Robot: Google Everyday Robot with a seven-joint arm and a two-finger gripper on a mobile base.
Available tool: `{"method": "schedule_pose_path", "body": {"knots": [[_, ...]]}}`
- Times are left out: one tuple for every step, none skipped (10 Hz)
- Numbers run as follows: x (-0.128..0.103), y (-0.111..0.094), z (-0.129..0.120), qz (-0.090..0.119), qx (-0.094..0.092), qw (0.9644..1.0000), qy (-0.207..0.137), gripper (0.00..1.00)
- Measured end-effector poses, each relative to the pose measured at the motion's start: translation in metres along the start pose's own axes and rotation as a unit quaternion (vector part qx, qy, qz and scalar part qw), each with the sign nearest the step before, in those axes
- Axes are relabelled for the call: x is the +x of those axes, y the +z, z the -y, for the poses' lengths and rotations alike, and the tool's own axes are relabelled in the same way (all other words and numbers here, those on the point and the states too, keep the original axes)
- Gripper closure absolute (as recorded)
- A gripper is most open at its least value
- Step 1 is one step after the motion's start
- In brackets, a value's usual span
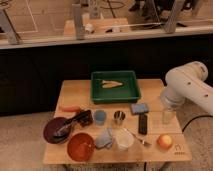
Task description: Place banana in metal cup
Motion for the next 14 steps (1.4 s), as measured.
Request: {"method": "schedule_pose_path", "body": {"knots": [[0.000, 0.000, 0.000, 0.000, 0.000, 1.0000, 0.000, 0.20], [0.000, 0.000, 0.000, 0.000, 0.000, 1.0000, 0.000, 0.20], [0.000, 0.000, 0.000, 0.000, 0.000, 1.0000, 0.000, 0.20], [0.000, 0.000, 0.000, 0.000, 0.000, 1.0000, 0.000, 0.20], [0.000, 0.000, 0.000, 0.000, 0.000, 1.0000, 0.000, 0.20], [0.000, 0.000, 0.000, 0.000, 0.000, 1.0000, 0.000, 0.20], [0.000, 0.000, 0.000, 0.000, 0.000, 1.0000, 0.000, 0.20], [0.000, 0.000, 0.000, 0.000, 0.000, 1.0000, 0.000, 0.20], [0.000, 0.000, 0.000, 0.000, 0.000, 1.0000, 0.000, 0.20], [0.000, 0.000, 0.000, 0.000, 0.000, 1.0000, 0.000, 0.20], [0.000, 0.001, 0.002, 0.000, 0.002, 1.0000, 0.000, 0.20], [-0.003, 0.004, 0.008, 0.001, 0.006, 1.0000, -0.003, 0.20], [-0.007, 0.008, 0.019, 0.005, 0.010, 0.9999, -0.009, 0.20], [-0.011, 0.013, 0.034, 0.008, 0.016, 0.9998, -0.013, 0.20]]}}
